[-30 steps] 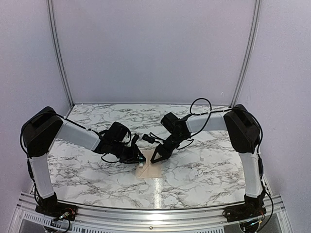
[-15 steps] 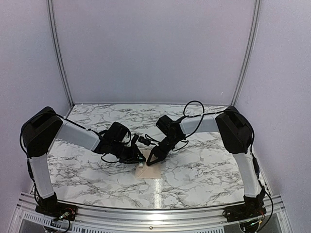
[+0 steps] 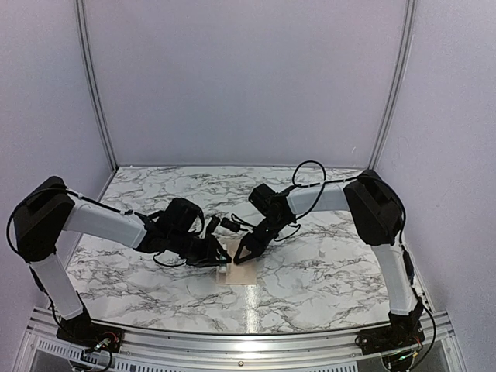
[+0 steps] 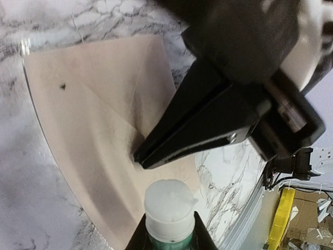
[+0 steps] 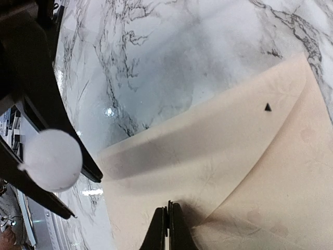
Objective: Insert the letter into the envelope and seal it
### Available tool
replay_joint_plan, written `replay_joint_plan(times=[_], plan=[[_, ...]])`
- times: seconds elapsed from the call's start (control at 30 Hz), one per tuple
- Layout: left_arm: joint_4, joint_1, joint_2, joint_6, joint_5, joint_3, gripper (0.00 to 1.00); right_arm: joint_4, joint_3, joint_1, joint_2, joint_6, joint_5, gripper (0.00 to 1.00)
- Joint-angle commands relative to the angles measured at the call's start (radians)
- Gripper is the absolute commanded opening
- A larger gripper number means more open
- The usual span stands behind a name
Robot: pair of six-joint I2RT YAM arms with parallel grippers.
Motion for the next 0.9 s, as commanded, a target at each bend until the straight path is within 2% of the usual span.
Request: replay_joint_plan(times=[0.0, 0.57, 0.73, 0.87], plan=[[0.018, -0.025, -0.010, -0.032, -0.038, -0.047, 0.00, -0.013, 0.003, 0.005, -0.008, 0.009, 0.051, 0.01], [0.040, -0.026, 0.098, -0.046, -0.046, -0.046, 0.00, -0.025, -0.010, 0.015, -0.014, -0.020, -0.059, 0.04], [0.040, -0.025, 0.095, -0.046, -0.046, -0.050, 0.00, -0.032, -0.011, 0.018, -0.006, -0.026, -0.061, 0.05], [0.040, -0.023, 0.087, -0.045, -0.045, -0.057, 0.00, -0.022, -0.008, 0.014, -0.005, -0.008, 0.005, 0.04]])
